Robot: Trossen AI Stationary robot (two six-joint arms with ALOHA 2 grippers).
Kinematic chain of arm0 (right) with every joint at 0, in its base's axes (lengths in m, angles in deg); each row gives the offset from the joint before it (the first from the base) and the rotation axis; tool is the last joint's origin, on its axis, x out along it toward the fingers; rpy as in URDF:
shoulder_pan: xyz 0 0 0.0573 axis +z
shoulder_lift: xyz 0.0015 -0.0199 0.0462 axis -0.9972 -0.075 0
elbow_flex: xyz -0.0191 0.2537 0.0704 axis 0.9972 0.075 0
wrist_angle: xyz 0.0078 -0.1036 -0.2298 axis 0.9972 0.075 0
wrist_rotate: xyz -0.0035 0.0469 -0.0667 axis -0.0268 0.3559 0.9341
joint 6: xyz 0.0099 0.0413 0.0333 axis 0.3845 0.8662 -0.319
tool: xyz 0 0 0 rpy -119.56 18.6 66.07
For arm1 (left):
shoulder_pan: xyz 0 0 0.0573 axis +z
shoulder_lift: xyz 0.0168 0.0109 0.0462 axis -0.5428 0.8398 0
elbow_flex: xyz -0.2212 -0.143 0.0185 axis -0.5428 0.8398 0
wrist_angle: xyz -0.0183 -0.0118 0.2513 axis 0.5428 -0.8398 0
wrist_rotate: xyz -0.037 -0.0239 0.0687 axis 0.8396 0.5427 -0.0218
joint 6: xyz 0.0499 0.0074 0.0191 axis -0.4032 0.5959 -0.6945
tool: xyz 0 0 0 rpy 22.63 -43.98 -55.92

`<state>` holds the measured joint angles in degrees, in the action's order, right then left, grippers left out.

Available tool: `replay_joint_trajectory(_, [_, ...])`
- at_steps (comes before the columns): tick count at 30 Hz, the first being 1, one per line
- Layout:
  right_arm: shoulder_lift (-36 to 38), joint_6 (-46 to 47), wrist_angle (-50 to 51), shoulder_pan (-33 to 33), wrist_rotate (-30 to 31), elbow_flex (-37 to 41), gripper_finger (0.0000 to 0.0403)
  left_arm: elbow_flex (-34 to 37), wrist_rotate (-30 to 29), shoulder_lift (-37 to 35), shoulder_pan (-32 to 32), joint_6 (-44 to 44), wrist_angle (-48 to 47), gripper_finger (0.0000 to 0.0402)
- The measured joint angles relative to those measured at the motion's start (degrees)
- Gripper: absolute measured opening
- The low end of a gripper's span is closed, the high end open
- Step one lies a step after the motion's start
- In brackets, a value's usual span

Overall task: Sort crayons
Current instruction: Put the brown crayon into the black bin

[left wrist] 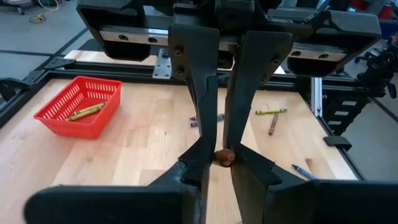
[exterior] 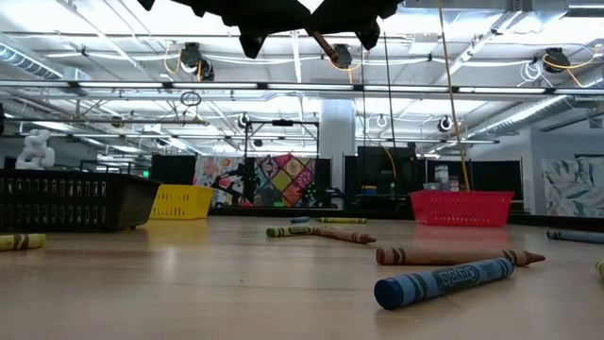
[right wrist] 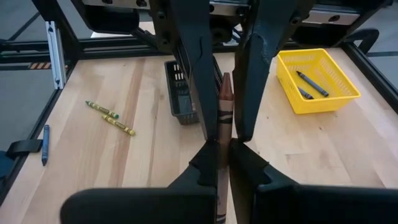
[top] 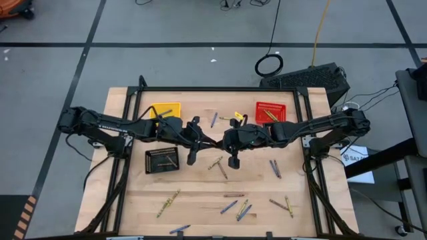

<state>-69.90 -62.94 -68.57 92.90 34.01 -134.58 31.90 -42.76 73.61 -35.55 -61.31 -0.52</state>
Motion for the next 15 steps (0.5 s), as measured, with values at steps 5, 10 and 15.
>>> replay_joint_trajectory(5, [0.0, 0.0, 0.0, 0.0, 0.0, 0.0, 0.0, 0.0, 0.0, 0.0, 0.0, -0.8, -0.1, 0.0015])
replay_joint_trajectory(10, [0.0, 0.0, 0.0, 0.0, 0.0, 0.0, 0.0, 0.0, 0.0, 0.0, 0.0, -1.4, -0.3, 0.0014])
replay_joint_trajectory(15, [0.0, 0.0, 0.0, 0.0, 0.0, 0.0, 0.0001, 0.0, 0.0, 0.0, 0.0, -1.9, -0.5, 0.0015])
